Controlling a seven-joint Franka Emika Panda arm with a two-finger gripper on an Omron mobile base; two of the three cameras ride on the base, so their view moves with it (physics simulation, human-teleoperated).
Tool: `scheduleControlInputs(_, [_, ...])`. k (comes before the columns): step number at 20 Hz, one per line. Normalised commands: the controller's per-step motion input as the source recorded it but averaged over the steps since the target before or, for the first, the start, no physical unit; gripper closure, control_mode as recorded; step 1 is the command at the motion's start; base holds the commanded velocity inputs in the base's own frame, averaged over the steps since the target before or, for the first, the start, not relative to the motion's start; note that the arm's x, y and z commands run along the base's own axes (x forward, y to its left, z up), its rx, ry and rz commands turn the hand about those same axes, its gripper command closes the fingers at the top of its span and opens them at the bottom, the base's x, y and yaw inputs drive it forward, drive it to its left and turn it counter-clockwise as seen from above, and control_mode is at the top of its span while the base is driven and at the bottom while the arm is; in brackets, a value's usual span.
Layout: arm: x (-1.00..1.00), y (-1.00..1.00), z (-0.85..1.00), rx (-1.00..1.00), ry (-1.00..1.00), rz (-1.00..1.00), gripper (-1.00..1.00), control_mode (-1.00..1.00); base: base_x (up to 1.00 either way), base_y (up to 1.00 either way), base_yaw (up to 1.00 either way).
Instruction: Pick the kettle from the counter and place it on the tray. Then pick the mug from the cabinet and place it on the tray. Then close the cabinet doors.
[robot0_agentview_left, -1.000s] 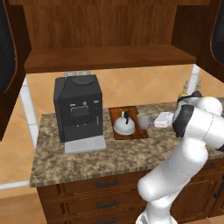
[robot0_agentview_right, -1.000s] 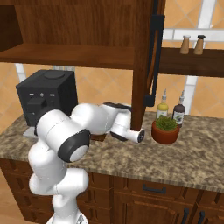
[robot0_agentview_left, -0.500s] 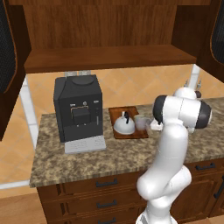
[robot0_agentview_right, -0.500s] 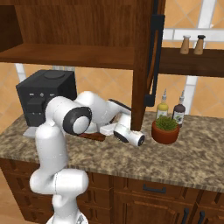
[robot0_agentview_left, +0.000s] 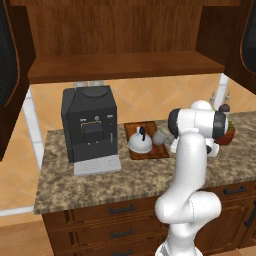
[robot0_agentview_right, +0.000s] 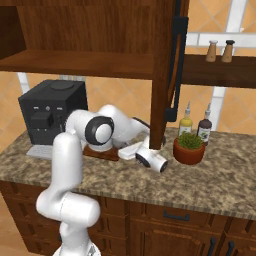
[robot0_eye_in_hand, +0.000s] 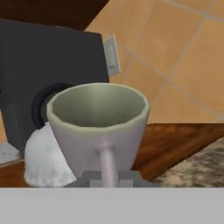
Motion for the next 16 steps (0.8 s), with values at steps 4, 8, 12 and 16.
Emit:
scheduleControlInputs(4, [0.26,0.06,0.39,0.00,0.02,0.00,1.00,-1.00,0.00,0.00,0.00])
scheduleControlInputs(8, [0.14,0.00,0.76,-0.05,0.06,0.00,1.00,-1.00,0.00,0.00,0.00])
scheduleControlInputs(12, [0.00,0.07,0.09,-0.07,0.10,0.00,1.00,-1.00,0.00,0.00,0.00])
scheduleControlInputs(16, [0.00,0.37,-0.07,-0.03,0.00,0.00,1.00,-1.00,0.00,0.00,0.00])
